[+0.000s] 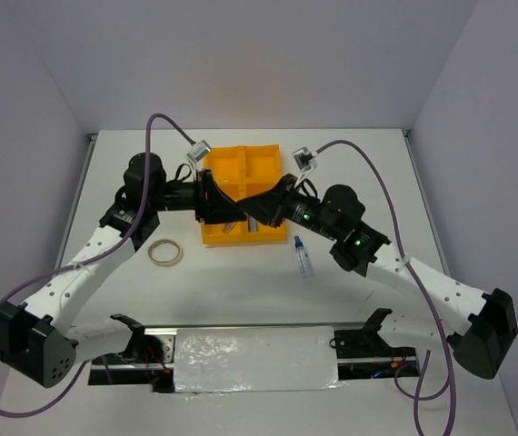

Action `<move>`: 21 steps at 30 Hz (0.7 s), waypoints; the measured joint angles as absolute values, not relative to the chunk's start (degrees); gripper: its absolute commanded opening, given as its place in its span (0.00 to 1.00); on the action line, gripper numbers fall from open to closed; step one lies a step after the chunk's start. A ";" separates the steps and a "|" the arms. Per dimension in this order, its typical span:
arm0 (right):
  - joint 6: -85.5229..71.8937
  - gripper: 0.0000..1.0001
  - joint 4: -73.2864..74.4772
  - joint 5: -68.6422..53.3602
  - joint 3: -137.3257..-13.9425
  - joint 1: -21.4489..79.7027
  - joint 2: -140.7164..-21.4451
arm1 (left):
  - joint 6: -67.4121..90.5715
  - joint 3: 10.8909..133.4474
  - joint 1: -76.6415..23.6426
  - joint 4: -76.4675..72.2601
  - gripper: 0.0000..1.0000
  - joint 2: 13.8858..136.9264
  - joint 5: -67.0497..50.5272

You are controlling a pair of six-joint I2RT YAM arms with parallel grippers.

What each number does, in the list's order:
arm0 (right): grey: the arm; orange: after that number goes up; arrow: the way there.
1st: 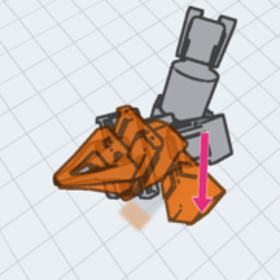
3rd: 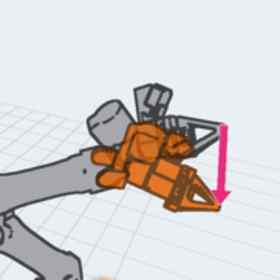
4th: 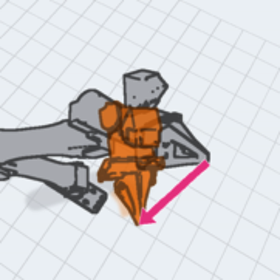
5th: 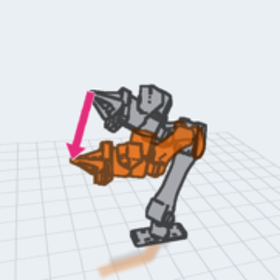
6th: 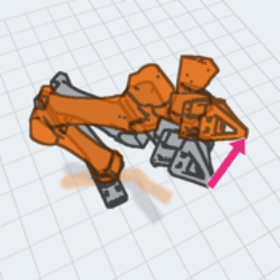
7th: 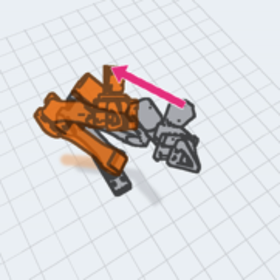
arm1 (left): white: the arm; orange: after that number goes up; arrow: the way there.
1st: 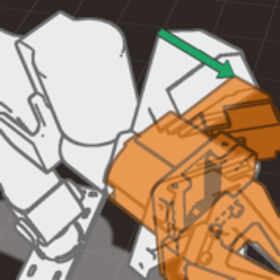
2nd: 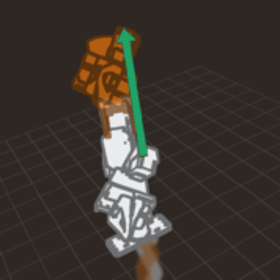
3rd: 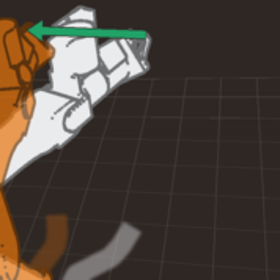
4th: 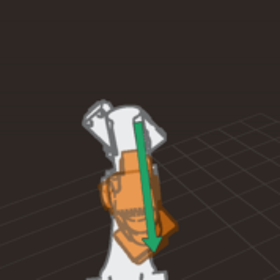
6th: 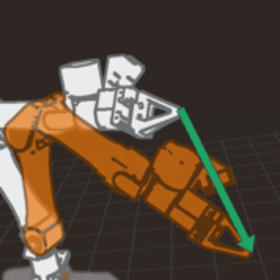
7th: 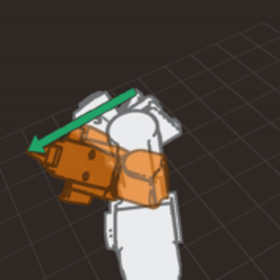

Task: Sort the stationery into containers
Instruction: Close the pen cap on the pen, then place the pen in the storage box.

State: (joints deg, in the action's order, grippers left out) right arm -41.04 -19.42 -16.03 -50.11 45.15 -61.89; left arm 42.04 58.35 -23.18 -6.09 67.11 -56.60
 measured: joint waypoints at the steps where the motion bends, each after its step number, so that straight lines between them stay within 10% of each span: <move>1: -41.76 0.00 -18.33 -15.94 -50.02 45.58 -62.39 | 41.80 58.35 -23.00 -5.80 0.58 66.41 -55.57; 8: -46.09 0.00 -16.36 -15.25 -49.87 44.97 -63.13 | 40.03 58.35 -22.72 -0.54 0.74 65.04 -49.36; 9: -46.30 0.00 -15.70 -15.09 -49.87 44.64 -63.13 | 39.59 58.35 -22.72 0.14 0.99 65.04 -48.12; 21: -45.10 0.00 -6.94 -18.90 -47.37 37.85 -62.74 | 38.85 64.64 -20.78 12.67 0.99 64.97 -19.88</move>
